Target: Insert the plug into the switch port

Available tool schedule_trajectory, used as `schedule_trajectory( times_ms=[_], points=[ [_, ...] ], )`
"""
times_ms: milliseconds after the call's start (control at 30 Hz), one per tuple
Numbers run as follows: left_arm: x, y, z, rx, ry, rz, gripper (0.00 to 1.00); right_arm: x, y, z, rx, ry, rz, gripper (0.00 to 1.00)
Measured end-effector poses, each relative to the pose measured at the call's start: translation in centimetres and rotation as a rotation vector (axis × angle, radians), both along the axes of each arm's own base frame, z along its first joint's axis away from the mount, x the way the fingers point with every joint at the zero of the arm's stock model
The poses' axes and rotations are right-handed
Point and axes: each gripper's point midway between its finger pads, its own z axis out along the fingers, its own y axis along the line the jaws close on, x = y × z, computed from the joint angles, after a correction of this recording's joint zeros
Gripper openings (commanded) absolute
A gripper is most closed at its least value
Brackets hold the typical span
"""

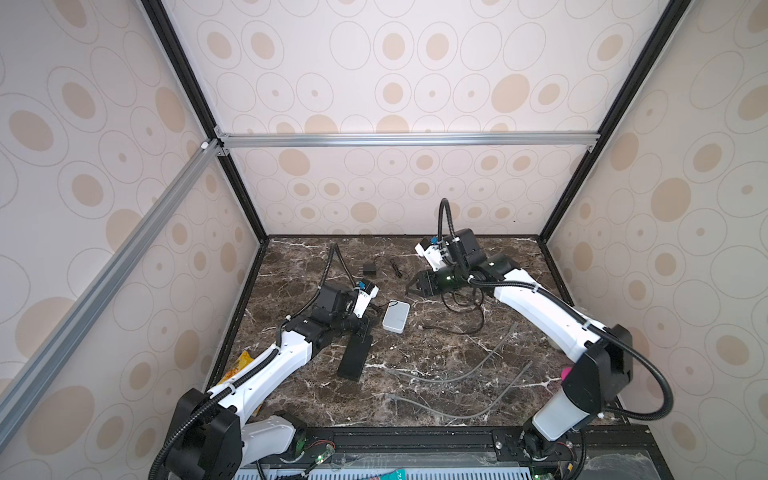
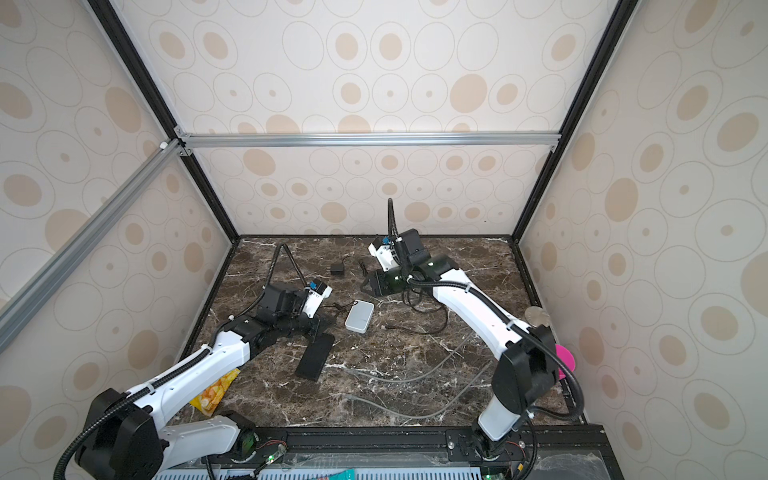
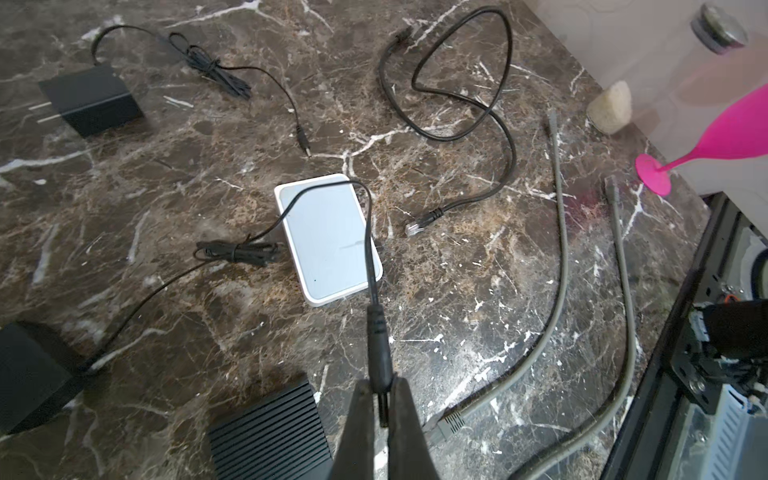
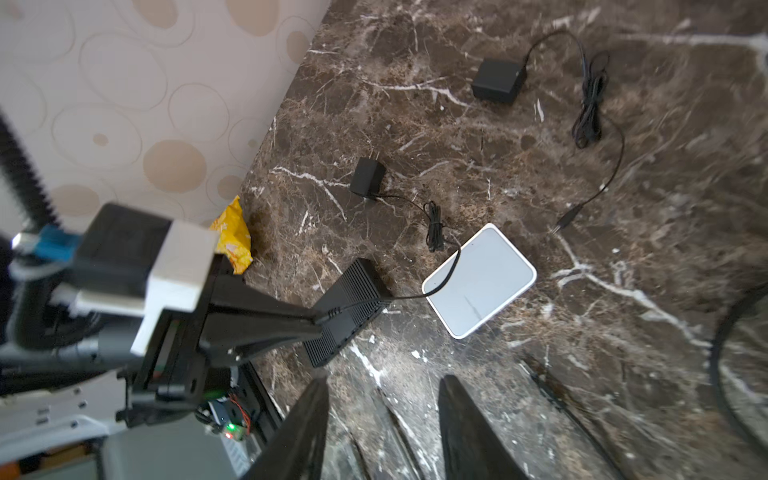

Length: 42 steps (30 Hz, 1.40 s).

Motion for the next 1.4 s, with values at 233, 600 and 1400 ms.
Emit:
schedule_trajectory(
  times_ms=[233,600,1400],
  points=[
    [-1.4,-1.0,0.1,-0.027,0.011,-0.102,0.0,-5.6,-0.6,-2.5,-0.09,-0.324,0.314,0.46],
    [-3.2,-2.3,0.9,-0.11,0.053,-0.206,0.0,-8.9,0.3,-5.1,-0.166,-0.884,0.648,0.32],
    [-4.1,-3.1,0.7,-0.147,0.118,-0.256,0.0,-8.4,3.7,-7.4,-0.471,-1.234,0.977,0.29]
  ],
)
